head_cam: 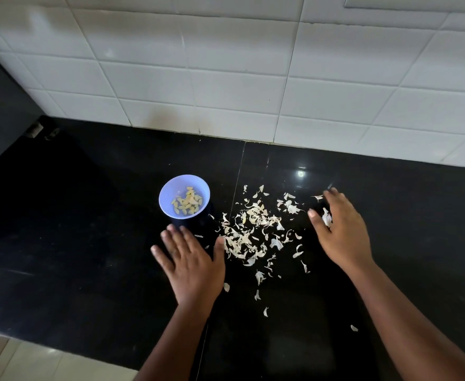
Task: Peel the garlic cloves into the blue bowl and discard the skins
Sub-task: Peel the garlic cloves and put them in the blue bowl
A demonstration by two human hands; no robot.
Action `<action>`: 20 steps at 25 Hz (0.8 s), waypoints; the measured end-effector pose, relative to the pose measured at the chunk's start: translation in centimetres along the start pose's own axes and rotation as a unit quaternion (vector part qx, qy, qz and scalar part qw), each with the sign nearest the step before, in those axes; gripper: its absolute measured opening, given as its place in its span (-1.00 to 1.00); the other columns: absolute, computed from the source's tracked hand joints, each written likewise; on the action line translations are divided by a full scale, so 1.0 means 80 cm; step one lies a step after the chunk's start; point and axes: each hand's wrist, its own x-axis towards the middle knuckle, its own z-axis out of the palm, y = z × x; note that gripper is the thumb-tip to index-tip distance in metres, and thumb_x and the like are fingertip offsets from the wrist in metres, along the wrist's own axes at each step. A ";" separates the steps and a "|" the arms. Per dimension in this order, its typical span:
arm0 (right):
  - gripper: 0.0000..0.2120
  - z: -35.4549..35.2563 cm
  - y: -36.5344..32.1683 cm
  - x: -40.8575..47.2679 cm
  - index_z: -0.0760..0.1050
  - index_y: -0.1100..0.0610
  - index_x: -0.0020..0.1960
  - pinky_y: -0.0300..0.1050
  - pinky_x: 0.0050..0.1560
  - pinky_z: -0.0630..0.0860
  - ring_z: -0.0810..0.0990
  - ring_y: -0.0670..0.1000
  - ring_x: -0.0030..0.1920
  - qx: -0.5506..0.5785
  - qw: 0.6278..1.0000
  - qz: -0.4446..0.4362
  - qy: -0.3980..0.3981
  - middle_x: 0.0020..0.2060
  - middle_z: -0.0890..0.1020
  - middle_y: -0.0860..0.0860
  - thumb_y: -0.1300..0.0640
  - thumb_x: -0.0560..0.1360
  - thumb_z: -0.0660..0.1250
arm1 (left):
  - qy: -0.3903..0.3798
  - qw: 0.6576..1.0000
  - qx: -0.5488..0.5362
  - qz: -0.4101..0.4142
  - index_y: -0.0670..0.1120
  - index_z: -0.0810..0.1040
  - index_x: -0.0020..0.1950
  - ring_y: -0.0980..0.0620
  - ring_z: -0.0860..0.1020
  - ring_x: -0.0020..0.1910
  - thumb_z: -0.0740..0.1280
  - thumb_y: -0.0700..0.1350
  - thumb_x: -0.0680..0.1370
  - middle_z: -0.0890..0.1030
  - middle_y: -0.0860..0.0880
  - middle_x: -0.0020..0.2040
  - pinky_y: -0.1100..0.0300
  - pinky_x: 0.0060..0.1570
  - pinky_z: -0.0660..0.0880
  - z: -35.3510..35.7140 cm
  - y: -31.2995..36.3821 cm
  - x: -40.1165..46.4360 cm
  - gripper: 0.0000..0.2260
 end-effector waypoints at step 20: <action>-0.17 0.037 -0.049 0.085 -0.04 0.15 0.69 0.03 0.64 -0.25 -0.17 0.05 0.67 -0.059 0.973 -0.157 -0.158 0.68 -0.06 0.09 -0.38 0.62 -0.24 | -0.006 0.982 -0.064 0.177 -0.15 0.00 0.72 -0.01 -0.22 0.69 -0.20 0.44 0.60 -0.06 -0.13 0.73 0.04 0.64 -0.32 0.014 0.061 0.032 -0.13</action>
